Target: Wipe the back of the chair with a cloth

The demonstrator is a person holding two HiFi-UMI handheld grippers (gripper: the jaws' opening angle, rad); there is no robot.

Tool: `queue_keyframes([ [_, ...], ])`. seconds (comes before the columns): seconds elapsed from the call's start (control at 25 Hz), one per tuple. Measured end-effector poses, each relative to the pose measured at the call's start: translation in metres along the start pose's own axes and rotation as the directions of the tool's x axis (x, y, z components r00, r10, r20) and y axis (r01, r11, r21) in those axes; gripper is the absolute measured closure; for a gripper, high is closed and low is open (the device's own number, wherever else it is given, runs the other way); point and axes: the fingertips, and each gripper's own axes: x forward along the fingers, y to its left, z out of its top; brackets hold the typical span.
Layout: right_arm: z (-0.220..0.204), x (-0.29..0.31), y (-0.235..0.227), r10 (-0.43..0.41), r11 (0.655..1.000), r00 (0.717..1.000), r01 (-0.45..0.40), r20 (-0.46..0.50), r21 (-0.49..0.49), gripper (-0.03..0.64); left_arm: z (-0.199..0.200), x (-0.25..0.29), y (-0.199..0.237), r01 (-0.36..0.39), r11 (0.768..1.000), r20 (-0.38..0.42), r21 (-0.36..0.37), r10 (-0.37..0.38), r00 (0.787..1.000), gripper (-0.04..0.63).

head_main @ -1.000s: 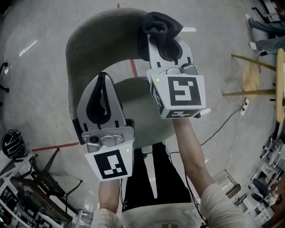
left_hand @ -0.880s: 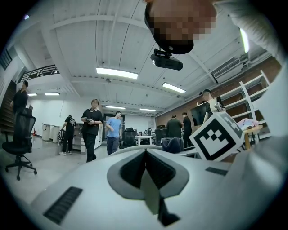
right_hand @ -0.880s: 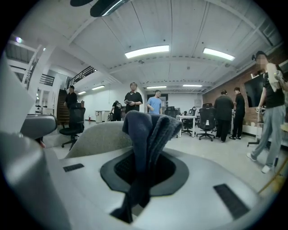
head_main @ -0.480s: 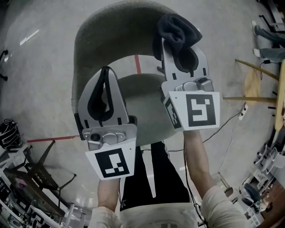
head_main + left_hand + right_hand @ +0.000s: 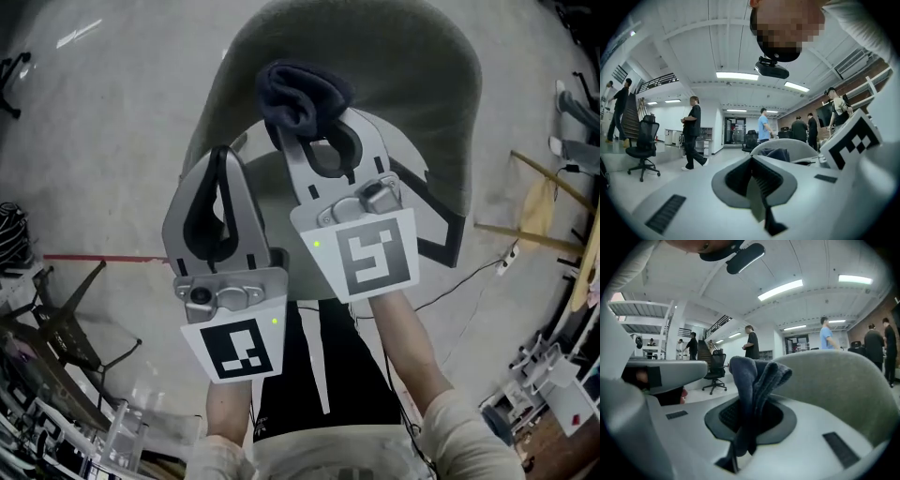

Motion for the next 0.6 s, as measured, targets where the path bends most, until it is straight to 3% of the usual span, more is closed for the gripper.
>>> queue_keyframes([
  [0.24,-0.014,0.034,0.06,0.146,0.989,0.989,-0.147,-0.037,-0.033,0.563,-0.018,-0.018,0.036,-0.082,0.997,-0.043,-0.014,0.081,0.996,0.58],
  [0.6,-0.02,0.056,0.062,0.122,0.989,0.99,-0.127,-0.065,-0.078,0.563,-0.025,-0.02,0.059,-0.117,0.993,-0.056,-0.012,0.116,0.992,0.58],
])
